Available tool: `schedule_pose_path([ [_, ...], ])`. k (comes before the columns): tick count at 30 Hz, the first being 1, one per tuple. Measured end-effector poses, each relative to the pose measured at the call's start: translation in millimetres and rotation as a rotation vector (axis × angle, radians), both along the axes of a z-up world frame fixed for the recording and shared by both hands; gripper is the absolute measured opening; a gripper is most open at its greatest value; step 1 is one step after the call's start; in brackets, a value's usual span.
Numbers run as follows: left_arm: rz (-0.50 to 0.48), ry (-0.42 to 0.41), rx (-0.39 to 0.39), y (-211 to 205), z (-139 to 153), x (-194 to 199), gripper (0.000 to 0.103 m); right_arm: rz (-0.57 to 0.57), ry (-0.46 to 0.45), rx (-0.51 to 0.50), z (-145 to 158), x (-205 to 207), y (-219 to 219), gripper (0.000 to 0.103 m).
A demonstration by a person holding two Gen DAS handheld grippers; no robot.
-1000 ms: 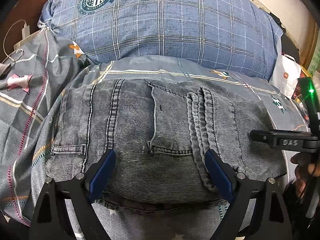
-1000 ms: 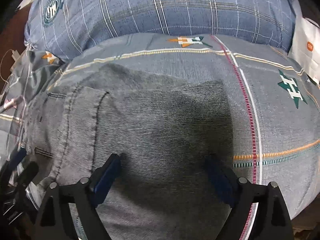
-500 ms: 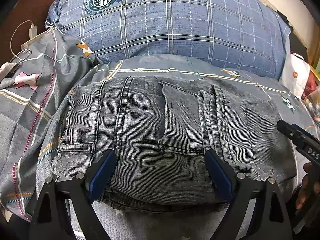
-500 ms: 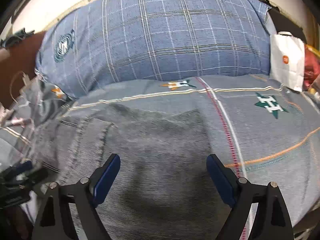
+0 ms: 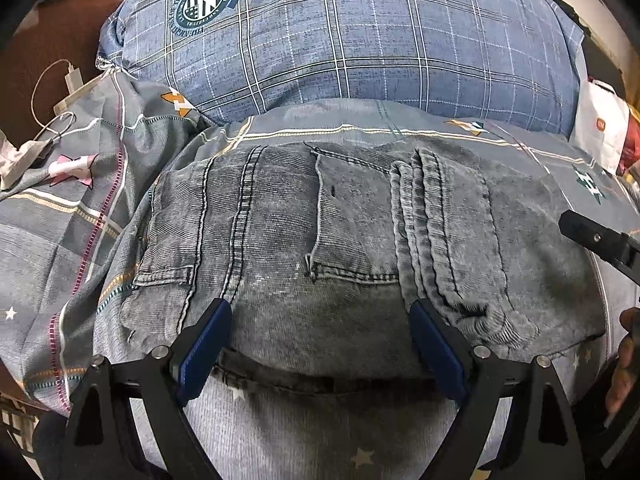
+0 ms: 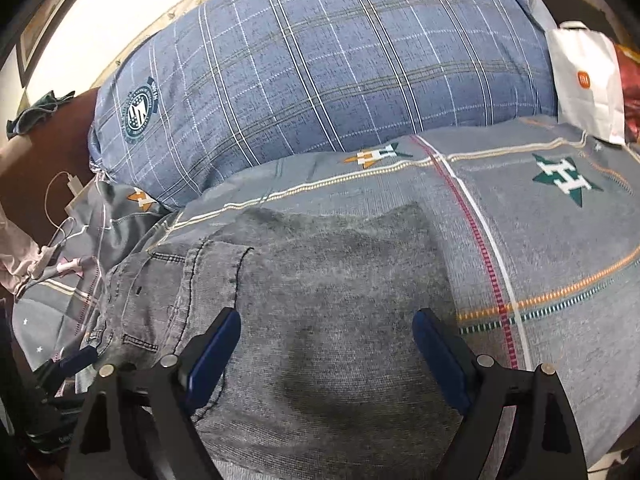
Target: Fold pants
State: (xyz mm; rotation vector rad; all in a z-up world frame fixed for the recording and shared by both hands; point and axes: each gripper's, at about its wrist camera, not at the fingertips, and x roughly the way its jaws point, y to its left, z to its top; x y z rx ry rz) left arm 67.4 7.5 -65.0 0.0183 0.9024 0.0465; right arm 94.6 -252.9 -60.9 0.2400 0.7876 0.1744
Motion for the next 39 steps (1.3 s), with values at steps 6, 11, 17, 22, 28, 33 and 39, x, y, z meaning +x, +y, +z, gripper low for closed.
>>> schedule_pose_path([
  [6,0.009,-0.001,0.006,-0.6,5.2,-8.8,0.09,-0.014,-0.009,0.016,2.6,-5.9,-6.9,0.09],
  [11,0.019,-0.012,0.02,1.4,11.2,-14.2,0.09,-0.007,-0.011,0.026,4.4,-7.3,-6.6,0.09],
  [17,0.042,-0.005,0.03,8.4,10.9,-19.7,0.09,0.016,-0.012,0.032,5.7,-7.0,-0.7,0.09],
  [22,0.064,0.003,0.015,15.6,11.2,-24.1,0.09,0.023,-0.014,0.034,6.6,-7.9,2.0,0.09],
  [28,0.082,0.0,0.015,23.0,14.2,-29.7,0.09,0.034,-0.017,0.032,7.7,-9.8,6.1,0.09],
  [33,0.085,-0.002,0.01,27.2,16.4,-30.2,0.09,0.027,-0.018,0.019,7.5,-10.8,6.3,0.09],
  [39,0.085,0.003,-0.005,30.2,13.6,-28.5,0.09,0.021,-0.017,0.012,6.4,-10.1,4.9,0.09],
])
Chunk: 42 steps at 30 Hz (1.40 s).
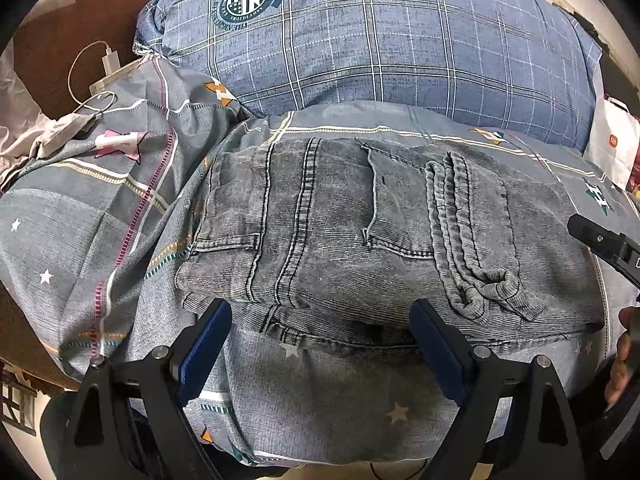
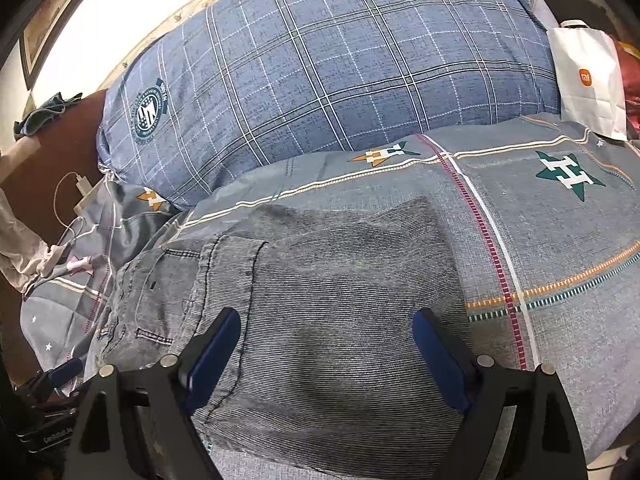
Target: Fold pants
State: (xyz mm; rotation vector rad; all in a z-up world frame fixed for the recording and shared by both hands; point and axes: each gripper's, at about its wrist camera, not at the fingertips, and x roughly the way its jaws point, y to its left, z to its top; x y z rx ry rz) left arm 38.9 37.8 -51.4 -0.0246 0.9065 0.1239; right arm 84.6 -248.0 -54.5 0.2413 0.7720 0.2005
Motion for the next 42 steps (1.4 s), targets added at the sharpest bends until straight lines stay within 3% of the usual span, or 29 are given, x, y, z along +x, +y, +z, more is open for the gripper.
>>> schedule_pose_path([
  [19,0.04,0.023,-0.058,16.3,-14.9,9.8,0.09,0.001,0.004,-0.012,-2.8,1.6,2.3,0.09],
  [42,0.055,0.014,-0.046,13.8,-7.9,1.8,0.09,-0.008,-0.009,-0.009,1.0,-0.3,-1.2,0.09],
])
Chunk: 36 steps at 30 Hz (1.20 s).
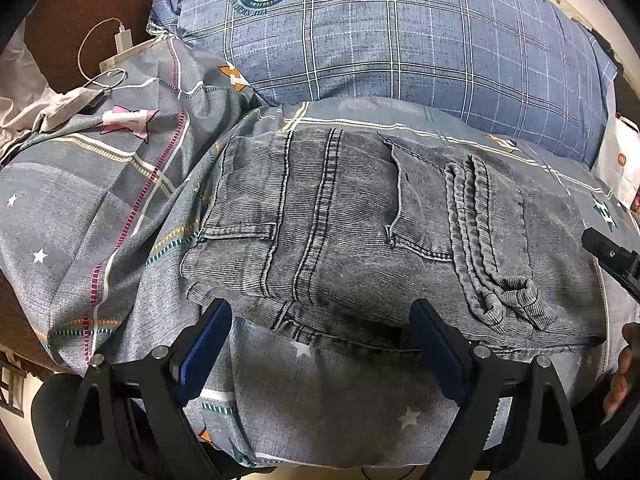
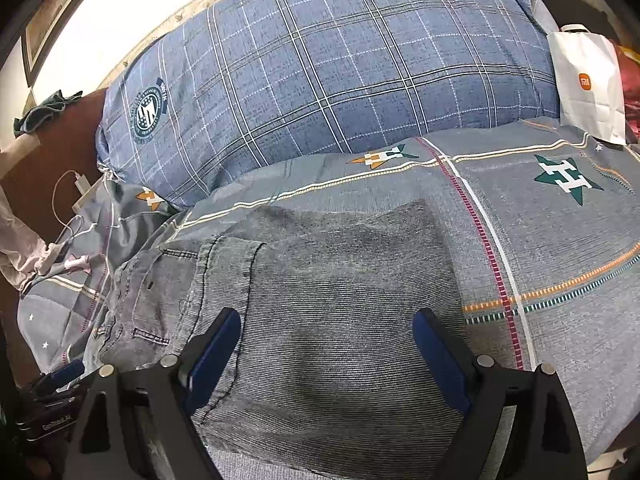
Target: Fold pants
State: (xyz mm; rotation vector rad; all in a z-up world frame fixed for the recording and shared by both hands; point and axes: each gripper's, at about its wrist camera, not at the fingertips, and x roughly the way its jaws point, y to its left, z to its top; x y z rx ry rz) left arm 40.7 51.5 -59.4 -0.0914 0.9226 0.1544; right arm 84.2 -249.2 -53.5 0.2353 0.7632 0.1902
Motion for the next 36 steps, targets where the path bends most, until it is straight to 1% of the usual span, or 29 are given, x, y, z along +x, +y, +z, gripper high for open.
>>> schedule_pose_path([
  [14,0.019,-0.004,0.006,-0.6,4.5,-6.1,0.09,-0.005,-0.006,0.005,2.2,-2.3,-0.7,0.09],
  [16,0.021,-0.001,-0.004,0.9,4.3,-6.5,0.09,-0.007,-0.006,0.004,2.3,-2.7,-0.6,0.09],
  [18,0.027,0.005,-0.037,5.0,3.6,-6.6,0.09,-0.008,-0.004,0.006,2.1,-2.6,-1.3,0.09],
  [20,0.05,0.004,-0.115,15.7,3.4,-7.9,0.09,-0.009,-0.004,0.006,1.9,-2.9,-1.2,0.09],
  [22,0.101,-0.001,-0.223,32.4,2.6,-9.7,0.09,-0.009,-0.003,0.004,1.7,-2.6,-0.9,0.09],
  [23,0.122,0.0,-0.265,39.1,1.8,-10.1,0.09,-0.008,-0.002,0.004,1.7,-2.5,-0.4,0.09],
  [24,0.141,0.002,-0.324,46.8,0.2,-10.6,0.09,-0.007,-0.002,0.002,1.6,-2.2,0.2,0.09],
  [25,0.162,0.005,-0.415,55.6,-3.0,-11.3,0.09,-0.007,-0.002,0.0,1.2,-2.2,0.9,0.09],
  [27,0.203,0.013,-0.575,70.0,-10.1,-13.0,0.09,-0.007,0.002,-0.007,0.2,-1.9,2.4,0.09],
  [28,0.214,0.015,-0.623,73.6,-12.6,-13.5,0.09,-0.008,0.006,-0.01,-0.8,-1.6,3.2,0.09],
  [32,0.211,0.056,-0.805,79.4,-25.4,-8.2,0.09,-0.011,0.01,-0.02,-2.5,-1.1,4.6,0.09],
  [34,0.221,0.062,-0.868,82.8,-29.8,-4.5,0.09,-0.011,0.016,-0.027,-4.0,-0.1,5.8,0.09],
  [36,0.26,0.069,-0.887,89.0,-34.7,-1.8,0.09,-0.009,0.018,-0.032,-5.1,0.3,6.7,0.09],
])
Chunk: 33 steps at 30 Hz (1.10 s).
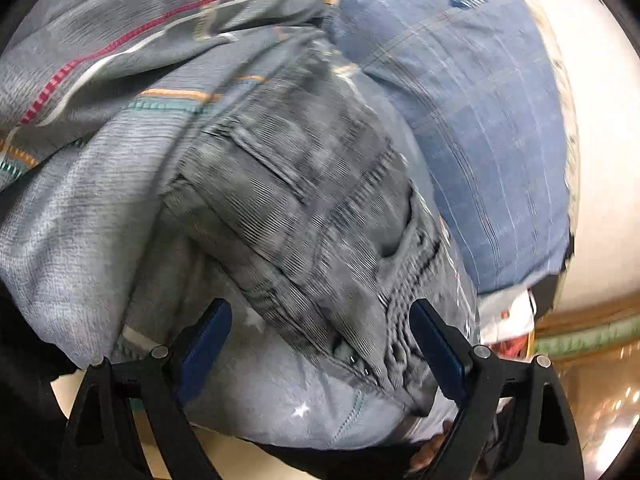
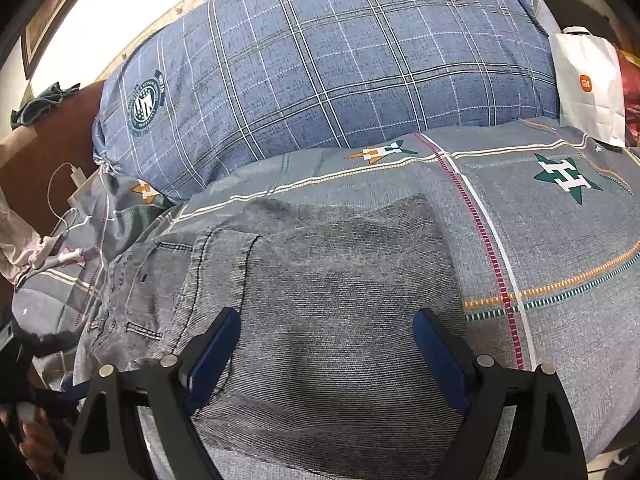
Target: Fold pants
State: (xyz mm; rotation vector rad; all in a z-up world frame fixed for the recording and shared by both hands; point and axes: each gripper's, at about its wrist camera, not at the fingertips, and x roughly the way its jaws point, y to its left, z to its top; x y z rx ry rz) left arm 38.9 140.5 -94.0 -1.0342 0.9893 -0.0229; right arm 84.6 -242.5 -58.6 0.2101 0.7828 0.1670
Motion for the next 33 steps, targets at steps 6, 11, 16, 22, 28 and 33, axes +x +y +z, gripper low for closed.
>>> schedule_pose_path([
  [6,0.068,0.022,-0.053,11.3,-10.8,9.2,0.09,0.004,0.007,-0.004,-1.9,1.7,1.6,0.09],
  [11,0.101,0.009,-0.034,13.5,-7.4,28.1,0.089,0.004,0.014,-0.015,-3.9,3.0,3.3,0.09],
  [16,0.1,0.015,0.062,17.2,-5.8,38.2,0.054,-0.007,0.018,-0.04,-6.7,4.5,5.3,0.09],
  [22,0.085,0.024,0.137,19.7,-9.4,36.5,0.024,-0.004,0.019,-0.106,-12.4,5.2,15.5,0.09],
  [28,0.053,0.015,0.234,12.6,-2.8,38.6,0.022,0.008,0.031,-0.166,-19.5,7.7,24.1,0.09],
  [33,0.035,0.015,0.273,10.8,1.4,40.8,0.021,0.009,0.046,-0.194,-24.7,9.9,27.7,0.09],
])
